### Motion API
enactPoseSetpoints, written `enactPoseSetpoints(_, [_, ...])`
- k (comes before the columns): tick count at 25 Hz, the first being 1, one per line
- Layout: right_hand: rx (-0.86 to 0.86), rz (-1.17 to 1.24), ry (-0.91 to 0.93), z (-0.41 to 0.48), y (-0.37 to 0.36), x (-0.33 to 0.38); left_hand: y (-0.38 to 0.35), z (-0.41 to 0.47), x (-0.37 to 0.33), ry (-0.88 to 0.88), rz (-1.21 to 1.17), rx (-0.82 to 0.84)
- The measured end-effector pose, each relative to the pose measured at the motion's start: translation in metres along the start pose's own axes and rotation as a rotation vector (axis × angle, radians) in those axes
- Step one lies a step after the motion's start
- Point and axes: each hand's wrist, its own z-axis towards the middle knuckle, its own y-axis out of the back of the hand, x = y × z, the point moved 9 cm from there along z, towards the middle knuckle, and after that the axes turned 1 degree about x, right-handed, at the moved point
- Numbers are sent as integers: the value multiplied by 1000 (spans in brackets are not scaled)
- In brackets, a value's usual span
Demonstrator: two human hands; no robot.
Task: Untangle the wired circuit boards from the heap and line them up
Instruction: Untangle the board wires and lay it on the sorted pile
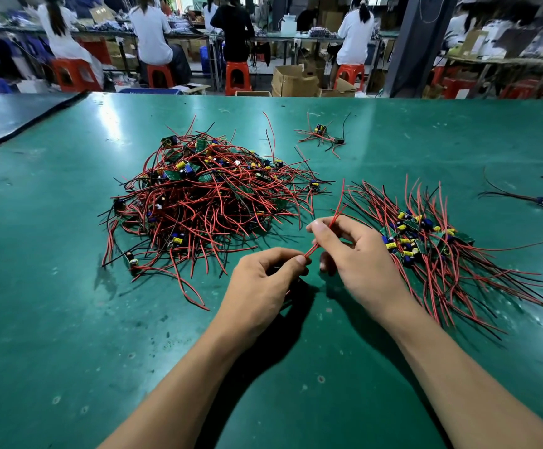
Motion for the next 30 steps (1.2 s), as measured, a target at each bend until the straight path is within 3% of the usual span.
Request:
enactPoseSetpoints(2, [-9,-27,-67,1,2,-10,3,1,-2,-36,32,-36])
enactPoseSetpoints(6, [66,252,-243,-2,-12,-20,5,2,0,-32,-34,-67])
enactPoseSetpoints(9, [222,205,-327,-13,-29,-23,6,2,-2,-57,-21,-70])
enactPoseSetpoints(11, [284,135,-272,-15,-35,-18,7,2,-6,-86,20,-79])
enactPoseSetpoints(18, [105,5,-237,-13,-29,-19,8,2,-7,-98,110,-101])
enactPoseSetpoints(23, [143,391,-353,-16,-40,-23,7,2,-9,-79,62,-76])
enactPoseSetpoints(30, [70,670,-421,-5,-29,-27,-3,-2,-1,93,-220,1])
